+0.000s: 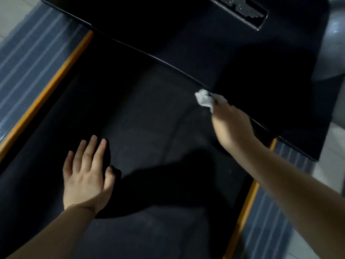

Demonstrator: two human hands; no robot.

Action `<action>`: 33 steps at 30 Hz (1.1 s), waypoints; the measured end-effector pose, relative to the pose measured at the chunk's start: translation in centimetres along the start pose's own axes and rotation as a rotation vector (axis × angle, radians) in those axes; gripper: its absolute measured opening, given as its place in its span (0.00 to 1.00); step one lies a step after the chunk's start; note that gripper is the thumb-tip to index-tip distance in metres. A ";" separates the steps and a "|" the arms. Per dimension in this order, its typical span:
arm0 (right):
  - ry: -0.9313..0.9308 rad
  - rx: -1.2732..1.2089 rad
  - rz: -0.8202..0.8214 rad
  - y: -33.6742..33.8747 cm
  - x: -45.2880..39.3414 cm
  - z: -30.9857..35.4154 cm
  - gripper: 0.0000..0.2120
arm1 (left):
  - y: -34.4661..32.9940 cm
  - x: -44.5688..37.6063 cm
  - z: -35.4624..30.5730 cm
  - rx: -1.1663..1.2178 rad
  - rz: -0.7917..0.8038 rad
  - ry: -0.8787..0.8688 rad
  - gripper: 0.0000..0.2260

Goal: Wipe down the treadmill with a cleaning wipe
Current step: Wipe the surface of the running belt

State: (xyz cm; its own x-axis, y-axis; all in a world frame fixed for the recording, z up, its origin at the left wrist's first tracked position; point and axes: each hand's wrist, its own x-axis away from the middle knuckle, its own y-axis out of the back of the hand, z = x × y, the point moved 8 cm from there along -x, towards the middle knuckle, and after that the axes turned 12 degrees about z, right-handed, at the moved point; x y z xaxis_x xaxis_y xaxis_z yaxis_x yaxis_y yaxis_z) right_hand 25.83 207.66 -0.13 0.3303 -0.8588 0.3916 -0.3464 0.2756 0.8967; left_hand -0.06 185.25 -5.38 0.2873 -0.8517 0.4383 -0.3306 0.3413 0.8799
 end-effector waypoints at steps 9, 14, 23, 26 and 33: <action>-0.190 -0.029 0.118 -7.1 9.9 -9.2 0.11 | 0.4 0.3 -0.3 0.054 -0.119 -0.056 0.30; -0.163 -0.004 -0.029 -7.0 11.7 -7.9 0.11 | 0.1 0.5 -0.4 0.046 -0.195 -0.090 0.29; 0.193 0.122 -0.089 -9.0 21.3 -0.4 0.11 | -1.2 7.8 -1.6 0.064 -0.160 -0.059 0.30; 0.308 0.178 0.017 -10.2 25.9 3.8 0.10 | -3.8 14.6 -2.2 0.175 -0.153 -0.030 0.28; 0.554 0.280 0.153 -13.0 36.8 13.4 0.12 | -11.1 28.3 -2.7 0.434 -0.096 0.105 0.27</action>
State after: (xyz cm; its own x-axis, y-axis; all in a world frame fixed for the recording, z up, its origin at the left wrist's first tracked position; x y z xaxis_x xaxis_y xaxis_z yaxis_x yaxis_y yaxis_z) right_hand 30.73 166.68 -0.19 0.6378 -0.4471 0.6272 -0.6175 0.1898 0.7633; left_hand 14.20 158.47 -2.22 0.4172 -0.8189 0.3941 -0.6378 0.0451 0.7688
